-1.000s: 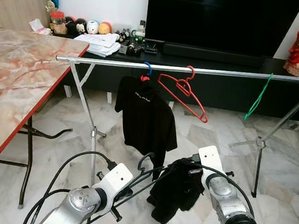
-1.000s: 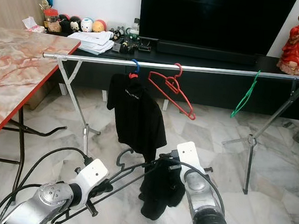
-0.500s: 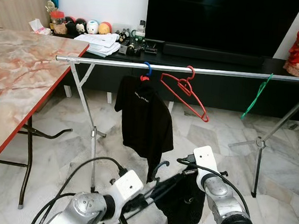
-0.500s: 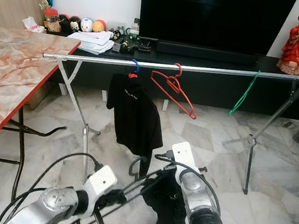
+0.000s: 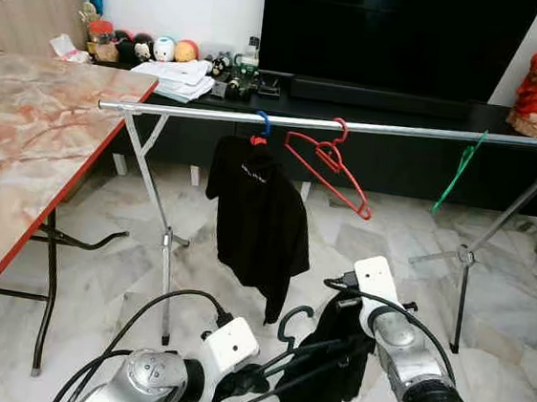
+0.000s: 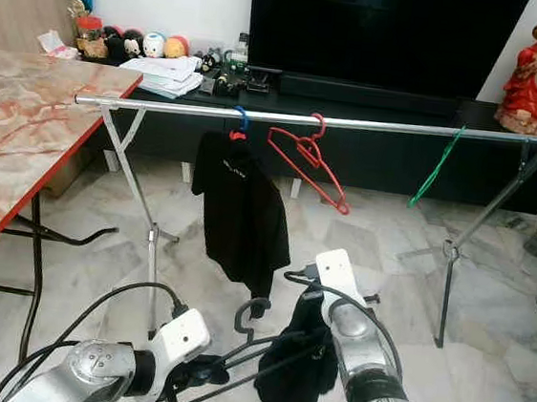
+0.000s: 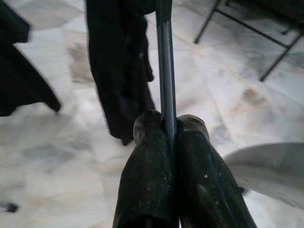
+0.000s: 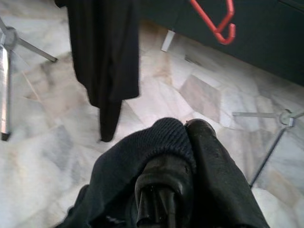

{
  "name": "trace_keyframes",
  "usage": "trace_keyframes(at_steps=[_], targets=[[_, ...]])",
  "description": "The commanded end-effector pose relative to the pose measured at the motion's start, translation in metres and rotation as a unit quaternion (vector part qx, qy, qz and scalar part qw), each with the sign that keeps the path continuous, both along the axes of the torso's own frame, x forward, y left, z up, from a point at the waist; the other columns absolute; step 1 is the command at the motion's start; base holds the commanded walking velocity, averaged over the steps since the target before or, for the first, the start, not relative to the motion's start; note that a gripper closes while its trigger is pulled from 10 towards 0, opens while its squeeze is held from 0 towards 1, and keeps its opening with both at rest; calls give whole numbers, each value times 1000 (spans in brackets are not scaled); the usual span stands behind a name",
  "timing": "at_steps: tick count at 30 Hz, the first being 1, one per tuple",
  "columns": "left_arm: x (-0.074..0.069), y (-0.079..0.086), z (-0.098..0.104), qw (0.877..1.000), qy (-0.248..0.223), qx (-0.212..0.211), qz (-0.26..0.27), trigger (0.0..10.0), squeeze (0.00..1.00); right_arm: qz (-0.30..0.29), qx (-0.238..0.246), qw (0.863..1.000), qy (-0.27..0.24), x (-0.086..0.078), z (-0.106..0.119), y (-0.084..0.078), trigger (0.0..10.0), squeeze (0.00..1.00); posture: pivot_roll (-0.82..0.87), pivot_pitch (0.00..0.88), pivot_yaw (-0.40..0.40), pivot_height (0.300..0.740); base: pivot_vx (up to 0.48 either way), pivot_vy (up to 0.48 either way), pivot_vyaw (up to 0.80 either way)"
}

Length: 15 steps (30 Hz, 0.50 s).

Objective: Hang hanger

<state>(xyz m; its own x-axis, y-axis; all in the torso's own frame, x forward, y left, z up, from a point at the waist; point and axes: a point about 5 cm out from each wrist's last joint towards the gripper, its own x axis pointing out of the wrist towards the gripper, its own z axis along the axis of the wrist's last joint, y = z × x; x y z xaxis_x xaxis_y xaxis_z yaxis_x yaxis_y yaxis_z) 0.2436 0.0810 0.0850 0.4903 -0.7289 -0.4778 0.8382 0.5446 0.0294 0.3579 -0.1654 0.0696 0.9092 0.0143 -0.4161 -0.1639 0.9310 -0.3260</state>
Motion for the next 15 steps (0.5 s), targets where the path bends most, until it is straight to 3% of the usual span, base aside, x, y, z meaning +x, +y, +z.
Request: trace_keyframes(at_steps=[1, 15], targets=[[7, 2, 0, 999, -19, 17, 22, 10000, 0, 5, 20, 999, -25, 8, 14, 8, 10000, 0, 55, 0, -35, 740, 0, 0, 0], [0, 23, -8, 998, -5, 65, 19, 10000, 0, -12, -2, 1000, -22, 6, 12, -5, 10000, 0, 61, 0, -36, 740, 0, 0, 0]])
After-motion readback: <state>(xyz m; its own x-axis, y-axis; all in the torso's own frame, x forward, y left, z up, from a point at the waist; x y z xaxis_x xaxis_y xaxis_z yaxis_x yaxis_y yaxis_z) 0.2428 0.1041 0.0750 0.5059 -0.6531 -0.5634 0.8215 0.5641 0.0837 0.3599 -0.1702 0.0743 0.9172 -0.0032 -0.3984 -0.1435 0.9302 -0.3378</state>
